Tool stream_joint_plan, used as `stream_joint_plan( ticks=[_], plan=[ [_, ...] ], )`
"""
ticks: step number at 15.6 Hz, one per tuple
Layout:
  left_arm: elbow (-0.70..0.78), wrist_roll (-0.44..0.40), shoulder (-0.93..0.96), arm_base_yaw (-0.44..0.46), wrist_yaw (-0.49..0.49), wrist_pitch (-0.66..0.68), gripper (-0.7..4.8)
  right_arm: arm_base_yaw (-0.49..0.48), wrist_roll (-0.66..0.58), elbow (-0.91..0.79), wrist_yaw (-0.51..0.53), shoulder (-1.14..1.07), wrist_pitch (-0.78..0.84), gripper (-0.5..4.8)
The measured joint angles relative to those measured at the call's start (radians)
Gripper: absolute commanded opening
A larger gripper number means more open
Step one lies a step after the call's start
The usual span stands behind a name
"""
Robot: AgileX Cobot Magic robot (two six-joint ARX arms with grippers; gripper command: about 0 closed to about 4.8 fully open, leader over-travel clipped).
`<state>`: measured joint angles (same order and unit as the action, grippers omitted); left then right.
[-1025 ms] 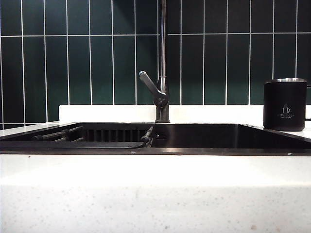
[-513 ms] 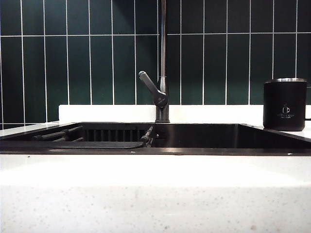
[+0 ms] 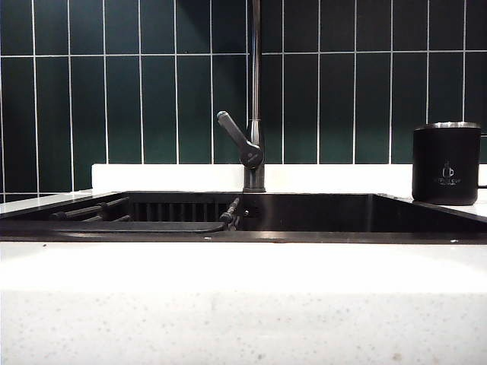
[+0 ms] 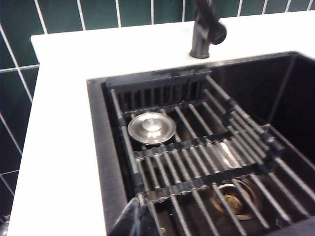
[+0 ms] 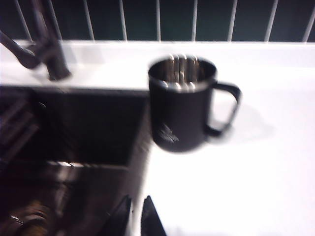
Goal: Pick up the mug next to the sink, go to the faucet to get some water, pour the water into the sink, and finally put the mug back to its place.
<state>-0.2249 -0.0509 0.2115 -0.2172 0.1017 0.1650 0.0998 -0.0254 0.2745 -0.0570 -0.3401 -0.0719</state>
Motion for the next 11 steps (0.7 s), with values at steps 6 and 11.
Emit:
stream_joint_plan(
  ticks=[6,11],
  plan=[
    [0.061,0.09,-0.001,0.0,-0.103,-0.023,-0.06,-0.001,-0.08,-0.004,-0.044,0.008,-0.076,-0.09],
    [0.061,0.093,-0.001,0.0,-0.131,-0.027,-0.06,-0.001,0.095,-0.005,-0.051,0.076,-0.05,-0.09]
  ],
)
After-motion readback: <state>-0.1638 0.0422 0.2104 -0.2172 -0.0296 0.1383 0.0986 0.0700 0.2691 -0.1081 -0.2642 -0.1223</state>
